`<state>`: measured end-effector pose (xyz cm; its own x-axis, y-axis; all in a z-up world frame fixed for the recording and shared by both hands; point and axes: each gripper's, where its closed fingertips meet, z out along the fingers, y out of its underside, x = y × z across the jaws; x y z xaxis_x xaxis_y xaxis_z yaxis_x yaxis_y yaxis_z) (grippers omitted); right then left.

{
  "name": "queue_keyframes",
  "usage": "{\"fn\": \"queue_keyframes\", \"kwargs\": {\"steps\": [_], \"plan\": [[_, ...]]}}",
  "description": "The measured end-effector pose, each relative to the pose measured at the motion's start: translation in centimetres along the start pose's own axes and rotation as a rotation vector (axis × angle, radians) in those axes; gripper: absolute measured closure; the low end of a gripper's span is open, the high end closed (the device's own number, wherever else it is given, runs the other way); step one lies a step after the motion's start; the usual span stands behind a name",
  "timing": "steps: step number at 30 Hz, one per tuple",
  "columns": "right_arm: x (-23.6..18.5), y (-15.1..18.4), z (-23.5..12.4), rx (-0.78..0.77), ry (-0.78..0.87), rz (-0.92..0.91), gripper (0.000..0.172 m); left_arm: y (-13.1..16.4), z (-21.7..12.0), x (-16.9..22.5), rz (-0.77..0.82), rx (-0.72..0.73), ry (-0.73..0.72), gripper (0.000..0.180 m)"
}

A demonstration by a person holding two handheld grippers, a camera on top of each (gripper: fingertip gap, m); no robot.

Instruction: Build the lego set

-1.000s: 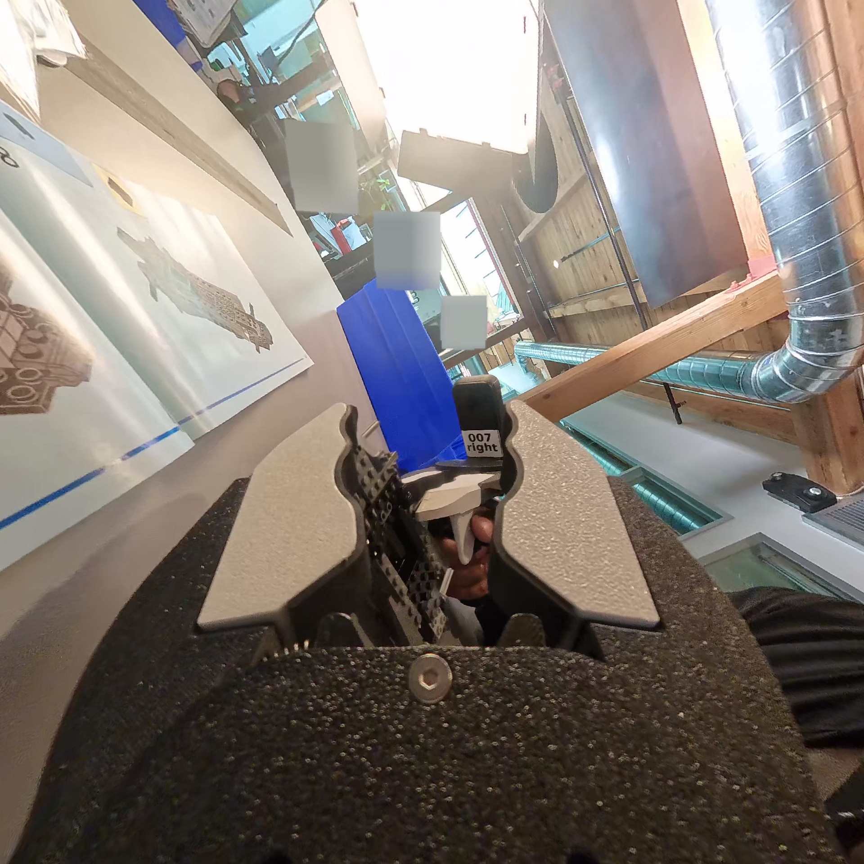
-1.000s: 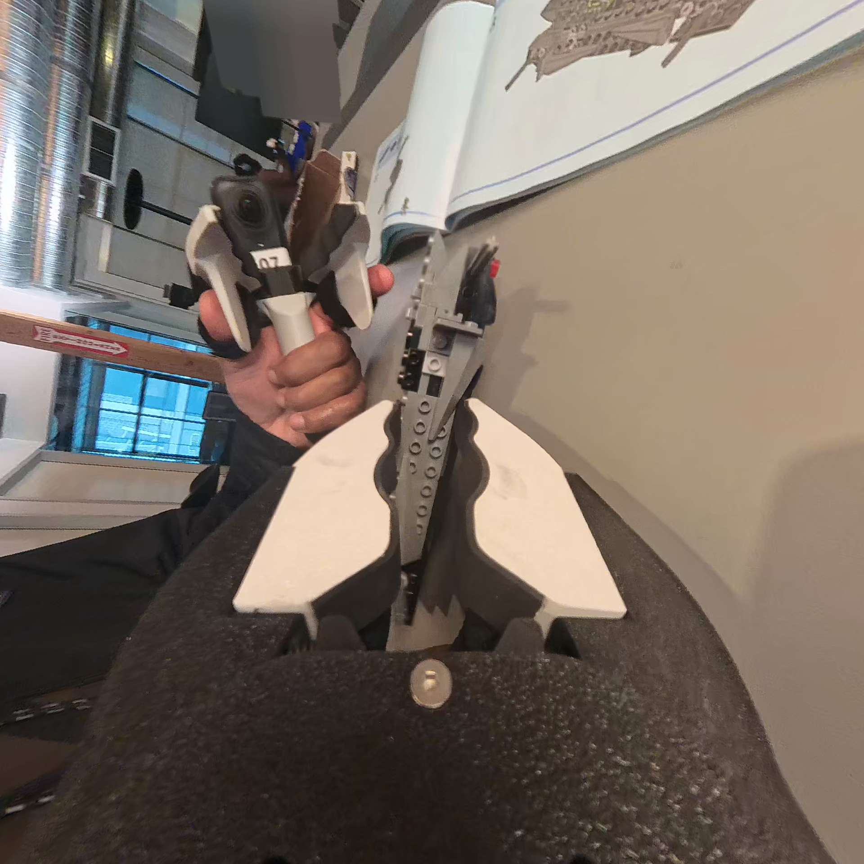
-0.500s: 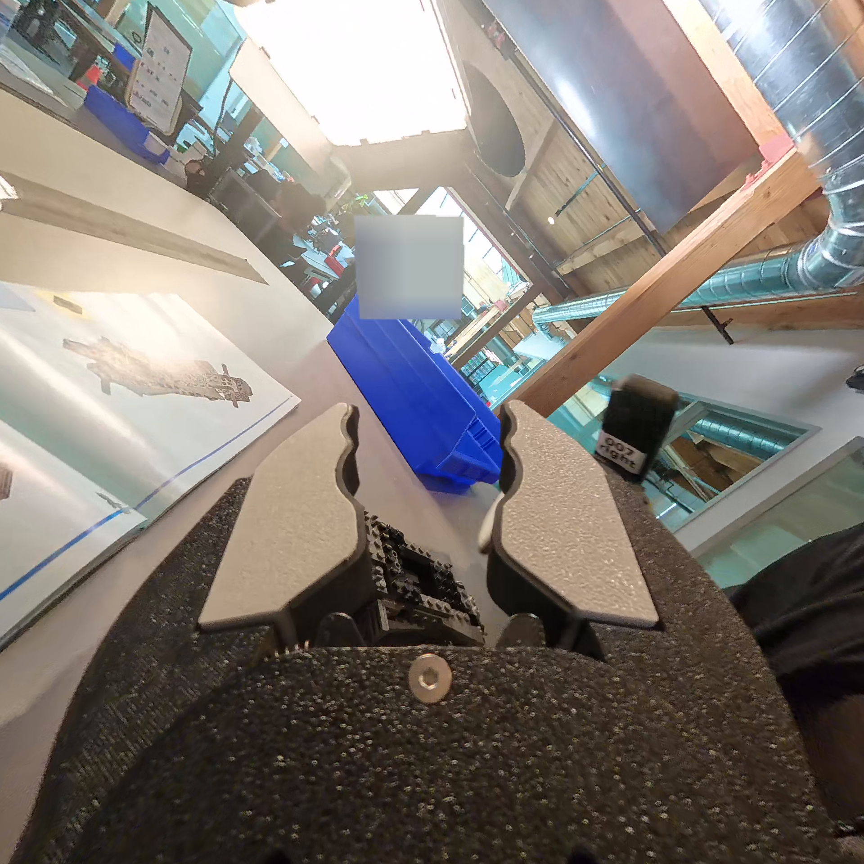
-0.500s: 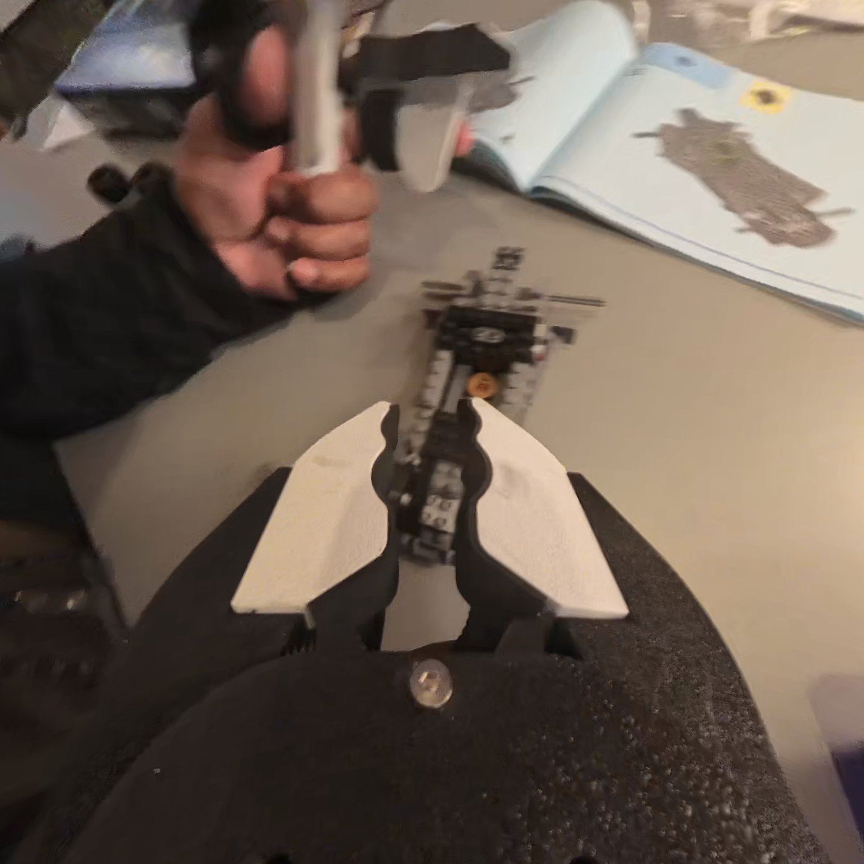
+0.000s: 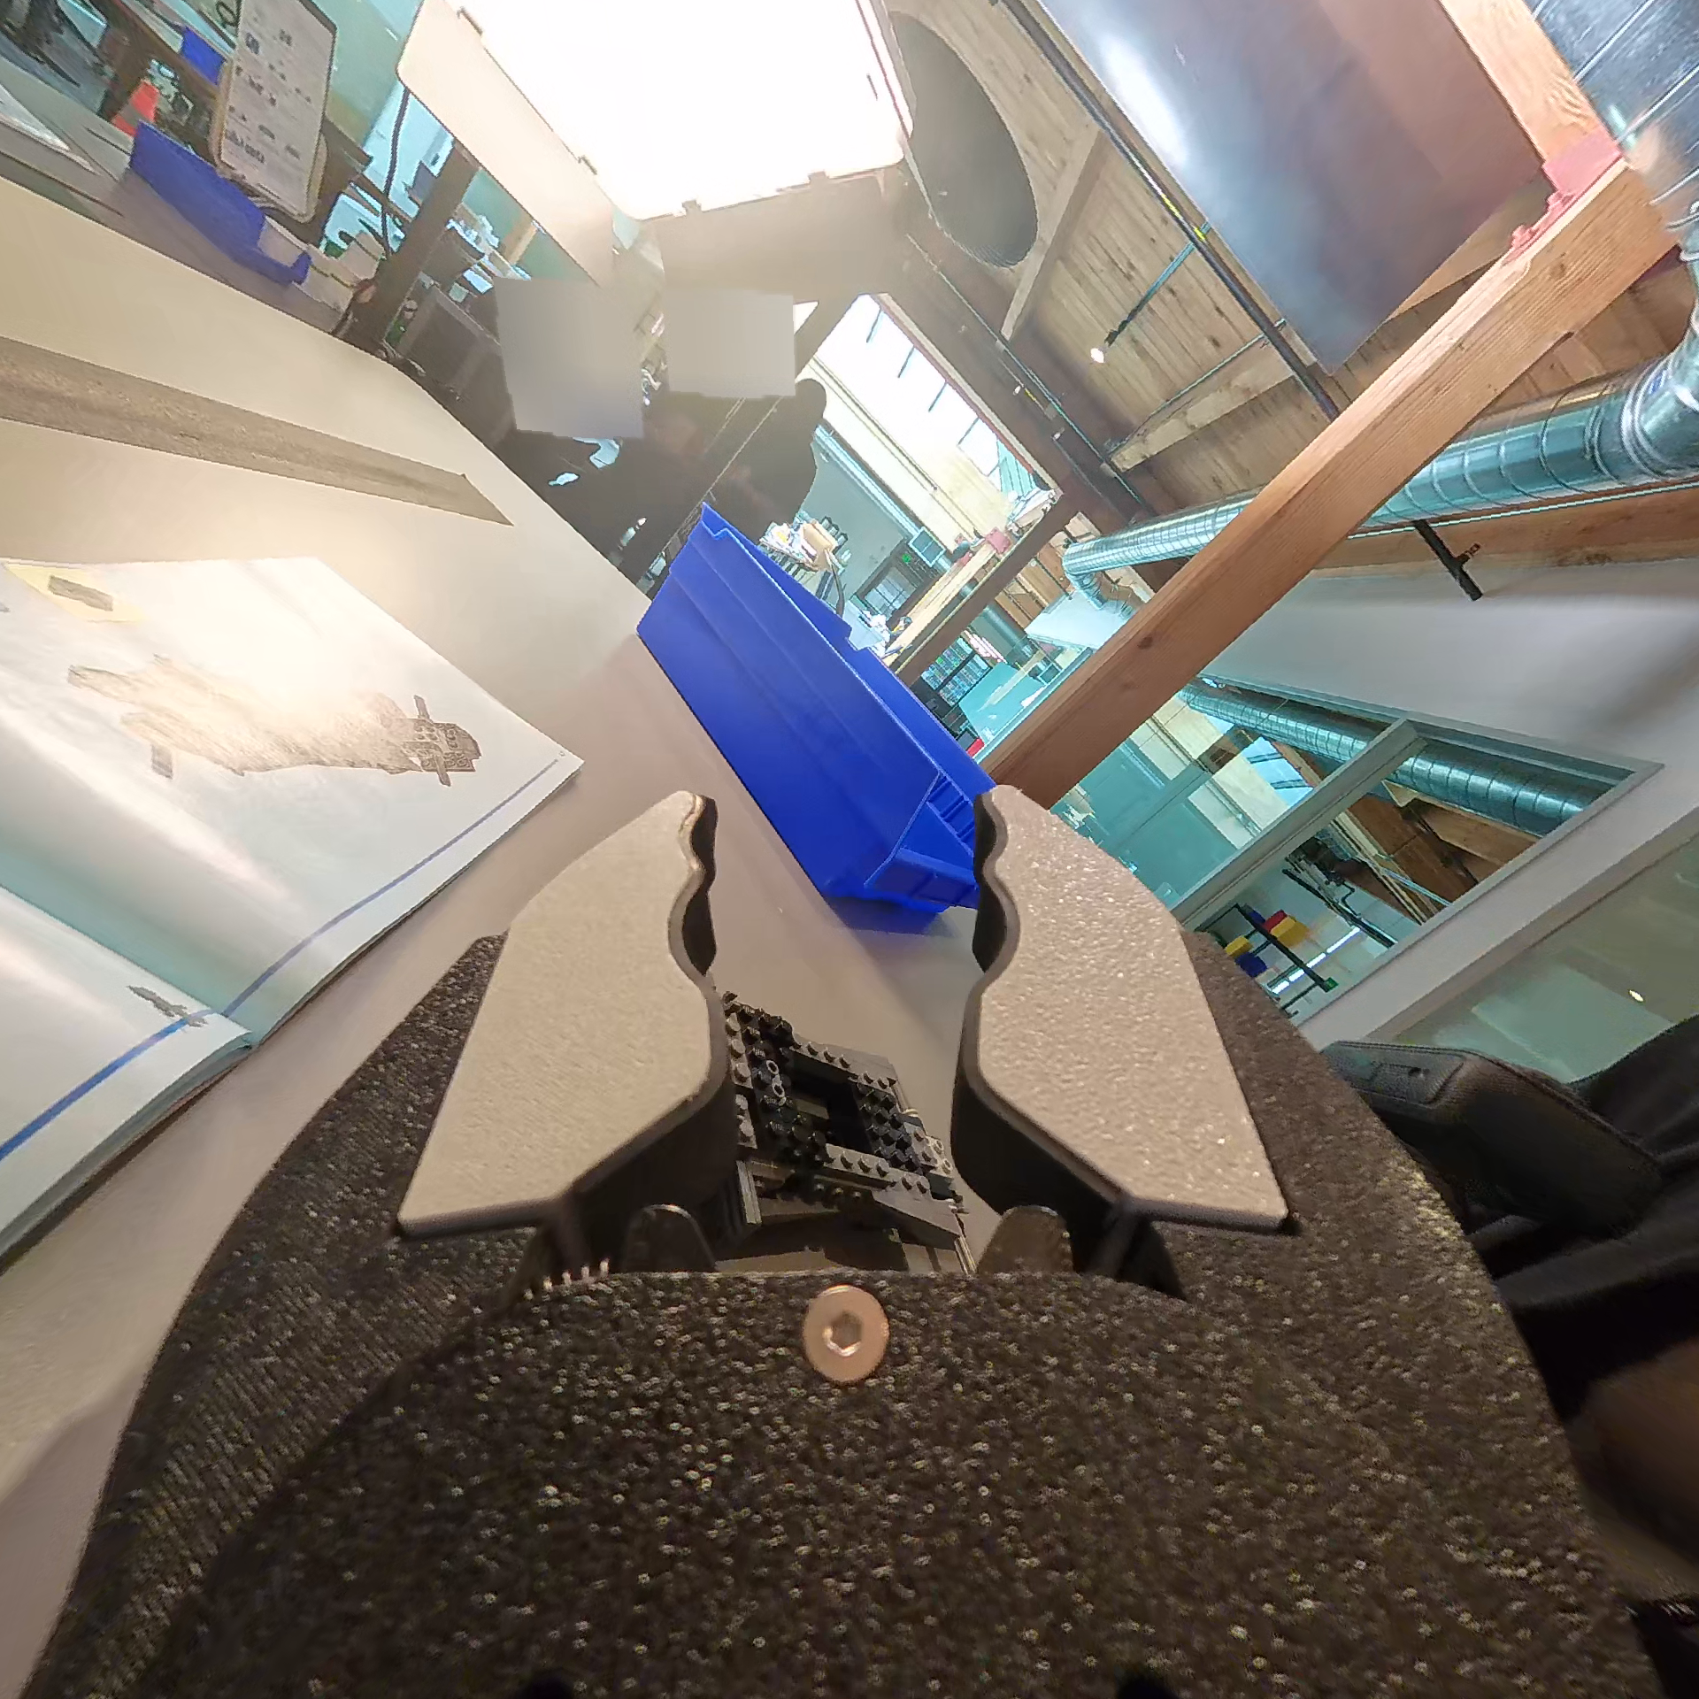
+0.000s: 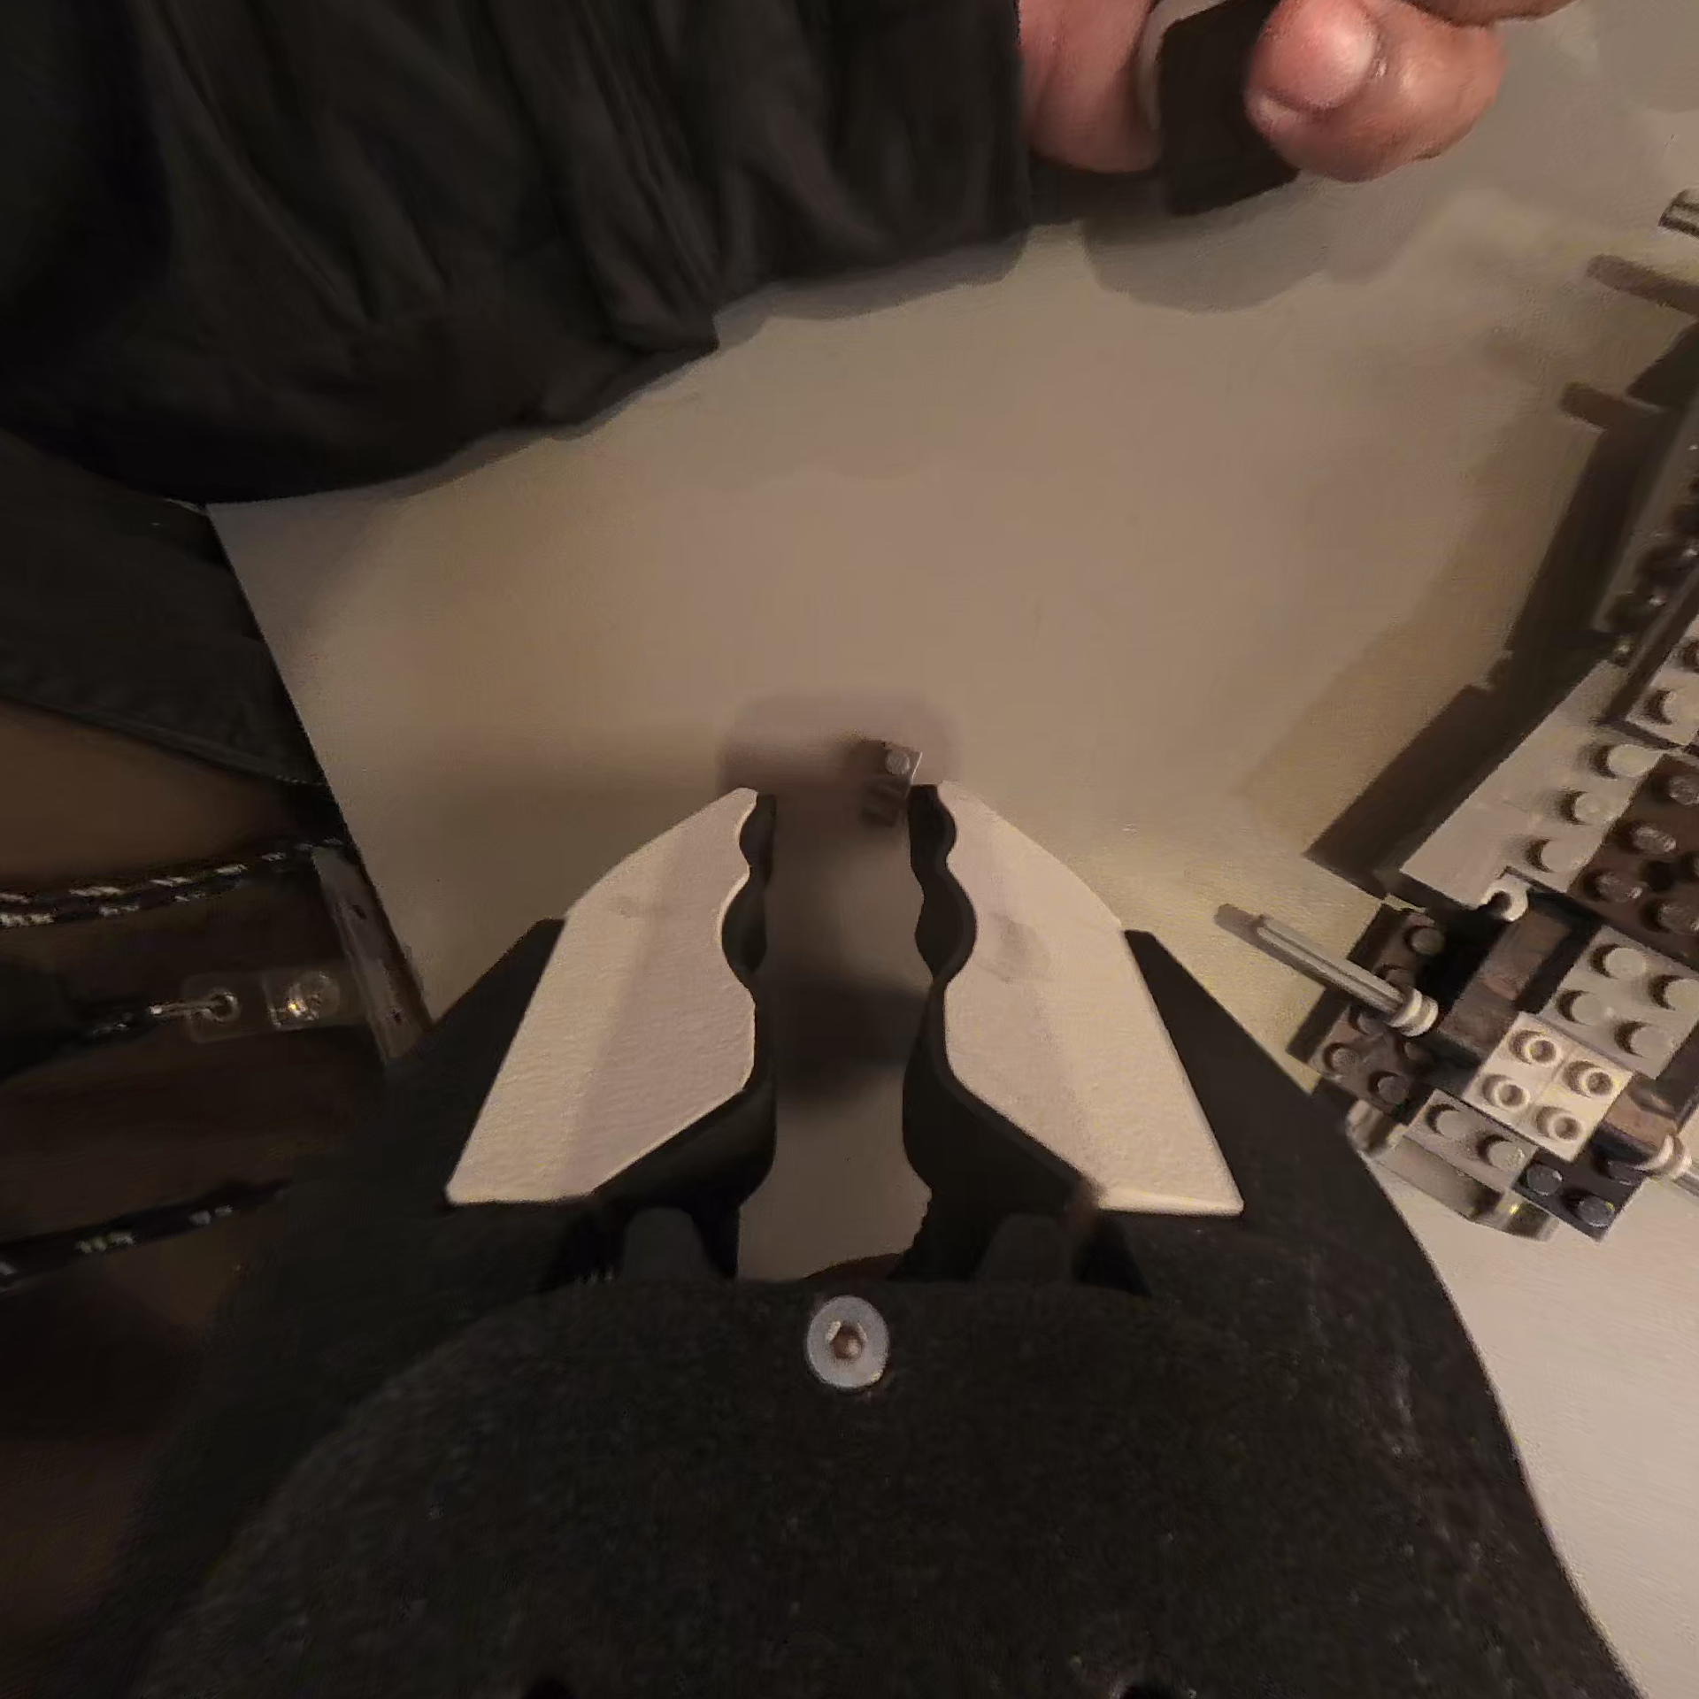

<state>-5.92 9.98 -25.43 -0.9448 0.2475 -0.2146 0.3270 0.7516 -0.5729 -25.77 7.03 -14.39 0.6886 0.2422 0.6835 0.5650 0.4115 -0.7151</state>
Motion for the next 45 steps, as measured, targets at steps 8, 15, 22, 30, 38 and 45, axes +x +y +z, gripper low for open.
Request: {"fn": "queue_keyframes", "kwargs": {"steps": [8,15,22,30,38,45], "plan": [[-3.3,-0.6,0.8,0.008,-0.088,0.028,0.143,-0.2,-0.1,0.3,0.019,-0.004,0.0,0.127],[-3.2,-0.4,1.0,0.014,-0.012,-0.012,0.143,-0.4,-0.3,0.5,0.046,-0.009,-0.018,0.127],[-2.3,-0.3,0.5,0.067,0.059,0.01,0.143,-0.2,-0.5,0.0,0.126,-0.048,-0.097,0.128],[0.5,-0.5,-0.9,0.188,0.136,0.034,0.143,2.1,-1.1,-0.9,0.24,-0.188,-0.304,0.134],[1.4,-1.7,-2.4,0.383,-0.089,0.276,0.143,11.6,-8.9,4.5,0.228,-0.285,-0.729,0.133],[1.3,-1.8,-2.0,0.364,-0.108,0.286,0.144,18.9,-12.1,8.2,0.18,-0.441,-0.904,0.137]]}}
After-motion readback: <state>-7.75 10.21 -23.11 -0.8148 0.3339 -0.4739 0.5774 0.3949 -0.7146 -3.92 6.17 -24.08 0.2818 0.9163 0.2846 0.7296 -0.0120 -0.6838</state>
